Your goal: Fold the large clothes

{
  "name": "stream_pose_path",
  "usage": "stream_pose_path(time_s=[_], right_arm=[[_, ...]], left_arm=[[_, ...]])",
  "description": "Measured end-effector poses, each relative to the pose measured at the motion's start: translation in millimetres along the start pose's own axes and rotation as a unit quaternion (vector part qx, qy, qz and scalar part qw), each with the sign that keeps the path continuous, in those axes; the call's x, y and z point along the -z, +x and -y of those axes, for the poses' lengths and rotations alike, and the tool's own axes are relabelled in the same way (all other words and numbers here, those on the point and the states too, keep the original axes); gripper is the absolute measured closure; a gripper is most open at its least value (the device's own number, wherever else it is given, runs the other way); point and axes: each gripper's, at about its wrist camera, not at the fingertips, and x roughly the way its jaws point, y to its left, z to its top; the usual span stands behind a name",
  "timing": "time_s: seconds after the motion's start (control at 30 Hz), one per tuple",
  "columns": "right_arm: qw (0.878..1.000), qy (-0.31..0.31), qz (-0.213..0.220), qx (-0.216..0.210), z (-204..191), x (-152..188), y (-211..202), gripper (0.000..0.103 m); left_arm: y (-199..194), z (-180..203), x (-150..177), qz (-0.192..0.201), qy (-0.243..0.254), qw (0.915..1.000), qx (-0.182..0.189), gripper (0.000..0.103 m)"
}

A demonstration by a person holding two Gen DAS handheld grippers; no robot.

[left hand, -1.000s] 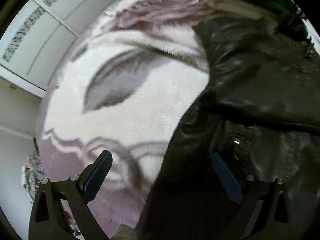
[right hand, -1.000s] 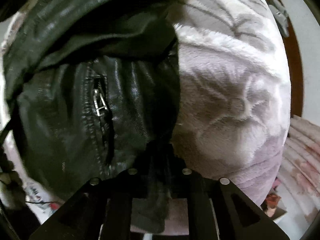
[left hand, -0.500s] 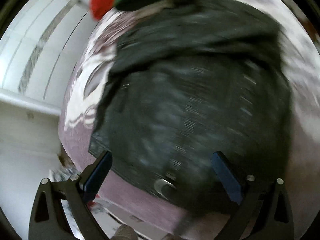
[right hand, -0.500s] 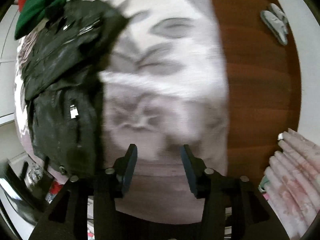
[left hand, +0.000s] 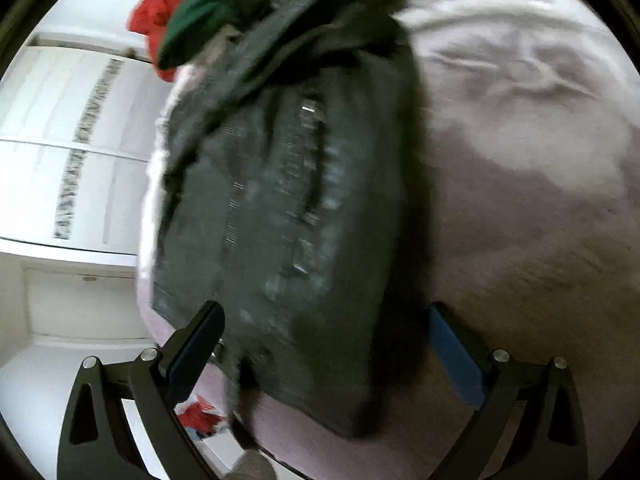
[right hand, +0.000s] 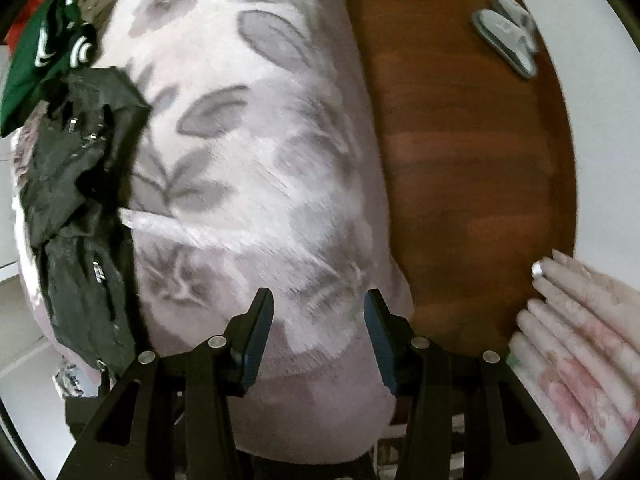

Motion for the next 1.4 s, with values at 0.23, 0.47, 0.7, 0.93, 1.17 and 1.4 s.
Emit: stream_pose_path(time_s=[0.23,0.47,0.7,0.93,1.17,1.4], right_arm=[[0.972,-0.024,-0.014,-0.233,-57,-74,43,0.044],[0.948,0.058,-0.049,-0.309,-82,-132,107,0.043],[0.948,0.084,-0.004,-0.307,-98,-128,91,0.097],[0.966,0.018,0.034,-0.256,-163,-122,8,0.099],[0.971,-0.086,0.047,-0.218,-287,-122,-52,0.099],[0.972,-0.17,0.048,-0.152,-436,-114,-64,0.1]], left_arm=[[11,-42,-9,-0.001,-0.06,0.998,0.019,0.029],[2,-41,-8,0.019,-0.062,0.9942,0.086,0.092],[-3,-60,-6,0.036,-0.086,0.9897,0.109,0.094],[-5,-120,-7,0.044,-0.148,0.9795,0.129,0.095],[8,-209,0,0.044,-0.238,0.9544,0.175,0.095],[47,-287,15,0.046,-0.298,0.9266,0.225,0.095]])
